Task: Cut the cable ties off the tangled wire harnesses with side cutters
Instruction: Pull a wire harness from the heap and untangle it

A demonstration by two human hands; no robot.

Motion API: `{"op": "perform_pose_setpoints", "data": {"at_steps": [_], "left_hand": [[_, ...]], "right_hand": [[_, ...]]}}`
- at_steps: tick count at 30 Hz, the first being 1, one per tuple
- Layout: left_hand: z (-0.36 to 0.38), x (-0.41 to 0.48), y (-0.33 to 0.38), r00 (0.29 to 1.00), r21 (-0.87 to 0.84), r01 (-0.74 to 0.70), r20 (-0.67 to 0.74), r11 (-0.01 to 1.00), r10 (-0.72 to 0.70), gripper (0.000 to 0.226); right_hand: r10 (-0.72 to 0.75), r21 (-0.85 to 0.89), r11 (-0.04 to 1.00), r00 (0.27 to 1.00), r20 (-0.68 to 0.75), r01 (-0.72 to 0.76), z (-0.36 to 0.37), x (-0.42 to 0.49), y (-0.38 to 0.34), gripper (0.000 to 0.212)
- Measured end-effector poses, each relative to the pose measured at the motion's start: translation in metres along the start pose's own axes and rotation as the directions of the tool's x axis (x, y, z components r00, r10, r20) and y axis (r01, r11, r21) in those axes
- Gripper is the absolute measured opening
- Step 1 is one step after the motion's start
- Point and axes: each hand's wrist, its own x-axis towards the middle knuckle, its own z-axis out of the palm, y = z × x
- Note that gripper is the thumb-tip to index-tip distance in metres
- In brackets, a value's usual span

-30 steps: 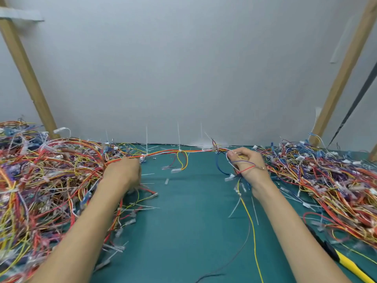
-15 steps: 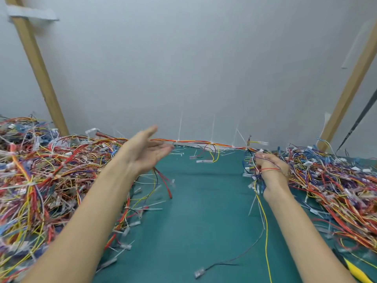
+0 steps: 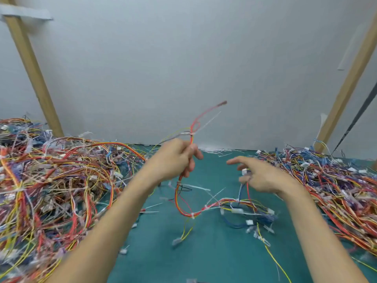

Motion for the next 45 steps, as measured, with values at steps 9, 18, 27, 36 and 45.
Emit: {"op": "perform_pose_setpoints", "data": {"at_steps": [9,18,27,36,45], "left_hand": [[0.009,0.000,-0.009,0.994,0.193,-0.033,-0.092,0.981,0.051,0.031],[0.017,-0.008,0.003,0.975,0.462,-0.194,-0.006,0.866,0.221,0.025],[-0.009,-0.005,-0.035,0.960,0.661,0.059,0.168,0.748,-0.223,0.035],[0.011,-0.008,-0.027,0.836,0.310,-0.008,0.524,0.951,-0.163,0.050],[0.030,-0.008,-0.038,0.955,-0.299,0.186,0.280,0.936,-0.101,0.028]], "right_hand": [[-0.093,0.550,0.828,0.994,-0.051,0.106,0.014,-0.003,-0.040,0.039],[-0.108,0.702,0.666,0.964,-0.242,0.251,0.033,0.002,-0.052,0.023],[0.079,0.828,0.473,0.921,-0.381,0.302,0.000,-0.004,-0.029,0.018],[0.101,0.909,0.289,0.935,-0.340,0.300,-0.001,-0.004,-0.029,0.015],[0.103,0.983,-0.044,0.980,-0.171,0.177,-0.003,-0.007,-0.037,0.014]]}}
